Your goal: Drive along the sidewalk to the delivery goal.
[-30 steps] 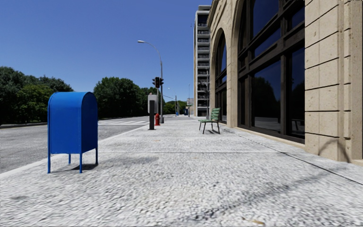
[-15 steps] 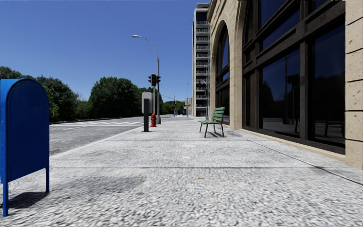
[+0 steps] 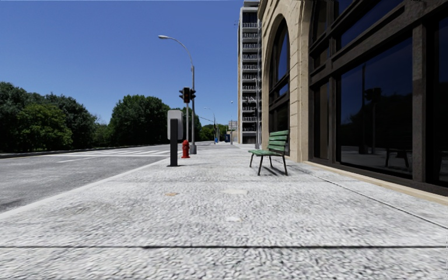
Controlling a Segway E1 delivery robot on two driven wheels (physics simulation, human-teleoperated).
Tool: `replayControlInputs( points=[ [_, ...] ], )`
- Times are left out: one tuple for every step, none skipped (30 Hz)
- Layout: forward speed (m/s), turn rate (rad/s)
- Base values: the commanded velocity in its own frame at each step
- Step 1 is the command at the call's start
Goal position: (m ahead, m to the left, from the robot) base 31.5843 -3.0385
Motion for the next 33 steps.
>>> replayControlInputs(
  points=[
    [2.0, 0.26],
    [2.0, 0.26],
    [2.0, 0.26],
    [2.0, 0.26],
    [2.0, 0.26],
    [2.0, 0.26],
    [2.0, 0.22],
    [2.0, 0.19],
    [2.0, 0.19],
    [2.0, 0.12],
    [2.0, 0.0],
    [2.0, 0.0],
    [2.0, 0.0],
    [2.0, 0.0],
    [2.0, 0.0],
    [2.0, 0.0],
    [2.0, 0.0],
    [2.0, 0.0],
    [2.0, 0.0],
    [2.0, 0.0],
    [2.0, 0.0],
    [2.0, 0.0],
    [2.0, 0.0],
    [2.0, 0.0],
    [2.0, 0.0],
    [2.0, 0.0],
    [2.0, 0.0],
    [2.0, 0.0],
    [2.0, 0.0],
    [2.0, 0.0],
    [2.0, 0.0],
    [2.0, 0.0],
    [2.0, 0.0]
  ],
)
